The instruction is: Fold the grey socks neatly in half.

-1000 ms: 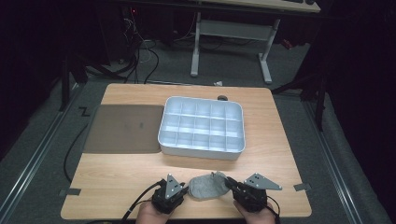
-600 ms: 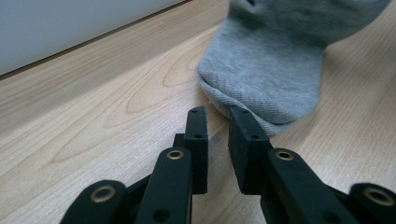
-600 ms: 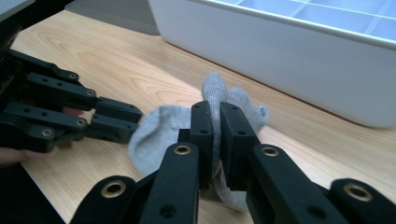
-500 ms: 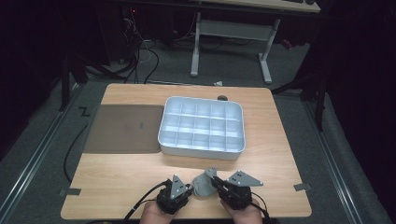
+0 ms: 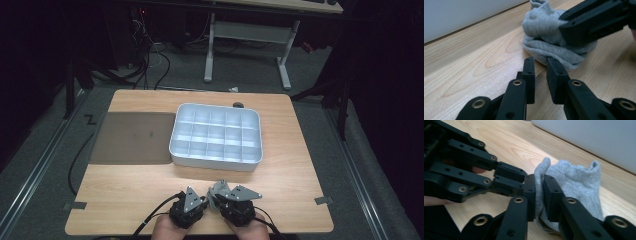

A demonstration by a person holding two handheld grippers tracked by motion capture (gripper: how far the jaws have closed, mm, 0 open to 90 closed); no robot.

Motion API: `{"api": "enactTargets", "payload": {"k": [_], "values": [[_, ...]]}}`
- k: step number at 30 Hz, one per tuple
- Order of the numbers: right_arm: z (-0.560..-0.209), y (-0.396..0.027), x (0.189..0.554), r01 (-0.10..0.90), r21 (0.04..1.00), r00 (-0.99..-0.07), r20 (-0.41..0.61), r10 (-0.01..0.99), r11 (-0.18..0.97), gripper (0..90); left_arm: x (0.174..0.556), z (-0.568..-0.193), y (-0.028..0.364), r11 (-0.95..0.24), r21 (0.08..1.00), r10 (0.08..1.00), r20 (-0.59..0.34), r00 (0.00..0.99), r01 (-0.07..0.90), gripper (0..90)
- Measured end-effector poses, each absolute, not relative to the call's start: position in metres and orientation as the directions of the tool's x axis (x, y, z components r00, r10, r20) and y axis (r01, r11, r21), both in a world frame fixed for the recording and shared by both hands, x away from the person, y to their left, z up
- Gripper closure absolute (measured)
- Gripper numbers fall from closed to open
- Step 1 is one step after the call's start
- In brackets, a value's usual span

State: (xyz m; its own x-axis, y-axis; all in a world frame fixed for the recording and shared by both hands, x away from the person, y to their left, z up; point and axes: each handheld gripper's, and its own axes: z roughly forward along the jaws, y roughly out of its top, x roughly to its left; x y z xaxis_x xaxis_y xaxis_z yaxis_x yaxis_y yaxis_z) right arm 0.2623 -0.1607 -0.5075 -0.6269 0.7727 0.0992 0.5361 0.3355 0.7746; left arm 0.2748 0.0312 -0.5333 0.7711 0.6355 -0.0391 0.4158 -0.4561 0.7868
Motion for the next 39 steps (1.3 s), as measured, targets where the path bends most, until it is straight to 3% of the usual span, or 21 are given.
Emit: {"api": "enactTargets", "payload": {"k": [6,10,16,20,21,24,33,39], "values": [[-0.493,-0.168,0.259,0.508,0.807,-0.639,0.120,0.760,0.300,71.1,0.275,-0.533,0.031,-0.456,0.787,0.636,-0.038,0.770,0.416,77.6],[-0.483,-0.180,0.258,0.492,0.831,-0.612,0.119,0.782,0.259,72.0,0.274,-0.534,0.030,-0.458,0.787,0.635,-0.036,0.771,0.414,77.5],[-0.501,-0.186,0.259,0.539,0.794,-0.606,0.133,0.784,0.281,70.7,0.274,-0.534,0.030,-0.455,0.789,0.635,-0.039,0.771,0.414,77.3],[-0.510,-0.184,0.259,0.547,0.783,-0.607,0.128,0.784,0.295,74.6,0.273,-0.534,0.030,-0.454,0.789,0.636,-0.037,0.771,0.413,77.3],[-0.512,-0.183,0.260,0.551,0.778,-0.605,0.124,0.786,0.301,81.0,0.273,-0.534,0.030,-0.454,0.790,0.635,-0.038,0.772,0.413,77.3],[-0.515,-0.180,0.261,0.554,0.770,-0.608,0.114,0.786,0.317,89.0,0.273,-0.534,0.029,-0.455,0.791,0.632,-0.038,0.774,0.410,77.3],[-0.499,-0.180,0.256,0.510,0.808,-0.631,0.117,0.767,0.296,89.4,0.273,-0.533,0.027,-0.453,0.793,0.630,-0.039,0.775,0.408,77.2],[-0.514,-0.172,0.257,0.545,0.773,-0.646,0.138,0.751,0.326,89.1,0.274,-0.533,0.026,-0.456,0.790,0.631,-0.039,0.775,0.411,77.4]]}}
